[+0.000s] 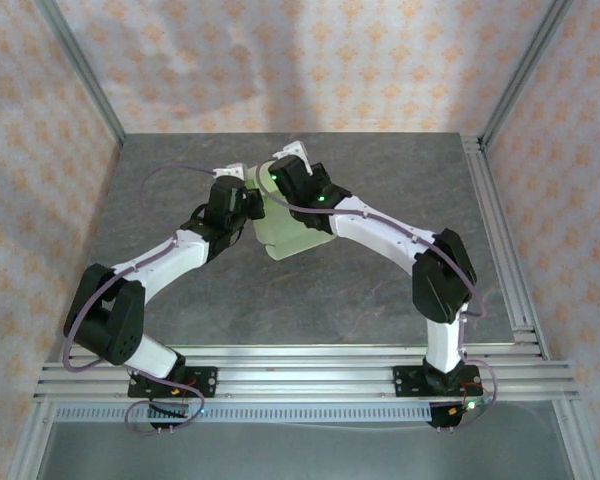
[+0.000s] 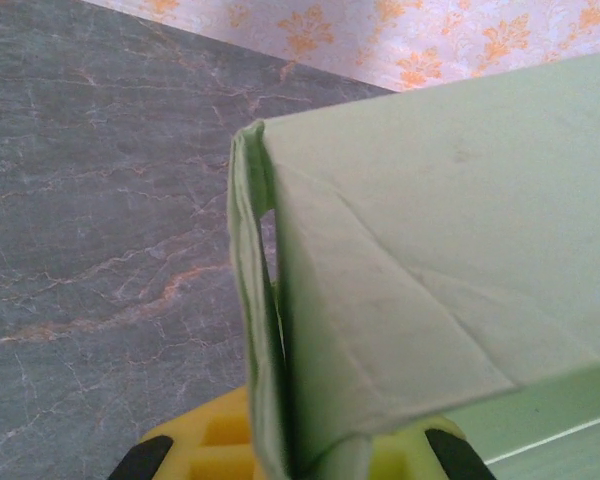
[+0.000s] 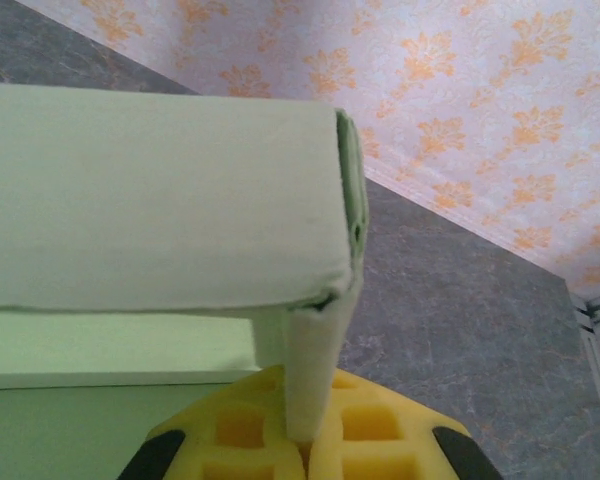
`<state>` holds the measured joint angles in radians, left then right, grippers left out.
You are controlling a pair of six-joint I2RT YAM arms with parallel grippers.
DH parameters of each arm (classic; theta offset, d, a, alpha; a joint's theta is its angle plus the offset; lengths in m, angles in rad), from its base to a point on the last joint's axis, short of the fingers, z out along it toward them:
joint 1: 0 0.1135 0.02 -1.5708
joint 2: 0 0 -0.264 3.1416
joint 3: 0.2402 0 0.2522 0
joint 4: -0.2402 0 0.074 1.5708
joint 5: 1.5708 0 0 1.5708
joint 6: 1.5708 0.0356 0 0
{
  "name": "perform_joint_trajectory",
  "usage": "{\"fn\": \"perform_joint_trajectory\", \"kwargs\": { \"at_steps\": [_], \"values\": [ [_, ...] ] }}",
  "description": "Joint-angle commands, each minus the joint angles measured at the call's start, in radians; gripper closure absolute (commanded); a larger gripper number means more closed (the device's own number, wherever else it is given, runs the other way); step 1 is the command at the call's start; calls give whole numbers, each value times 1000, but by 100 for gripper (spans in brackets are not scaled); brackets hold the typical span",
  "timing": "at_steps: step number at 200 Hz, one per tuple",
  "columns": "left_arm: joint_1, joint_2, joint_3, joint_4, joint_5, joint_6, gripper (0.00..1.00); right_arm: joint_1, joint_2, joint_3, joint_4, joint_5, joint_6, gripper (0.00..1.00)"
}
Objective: Fold the paper box
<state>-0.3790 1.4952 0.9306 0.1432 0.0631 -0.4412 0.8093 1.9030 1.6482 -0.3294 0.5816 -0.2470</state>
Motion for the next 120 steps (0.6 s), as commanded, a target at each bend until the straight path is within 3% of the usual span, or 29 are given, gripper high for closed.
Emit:
{"fn": "perform_joint_trajectory", "kwargs": {
  "at_steps": [1,80,120],
  "values": [
    [-10,-4,34,9,43,9,100,0,36,46,-44,122,0,100],
    [-10,-3,34,5,42,9,100,1,92,103,-66,233,17,100],
    [-11,13,37,0,37,-6,100,1,83,123,-72,202,54,100]
  ]
}}
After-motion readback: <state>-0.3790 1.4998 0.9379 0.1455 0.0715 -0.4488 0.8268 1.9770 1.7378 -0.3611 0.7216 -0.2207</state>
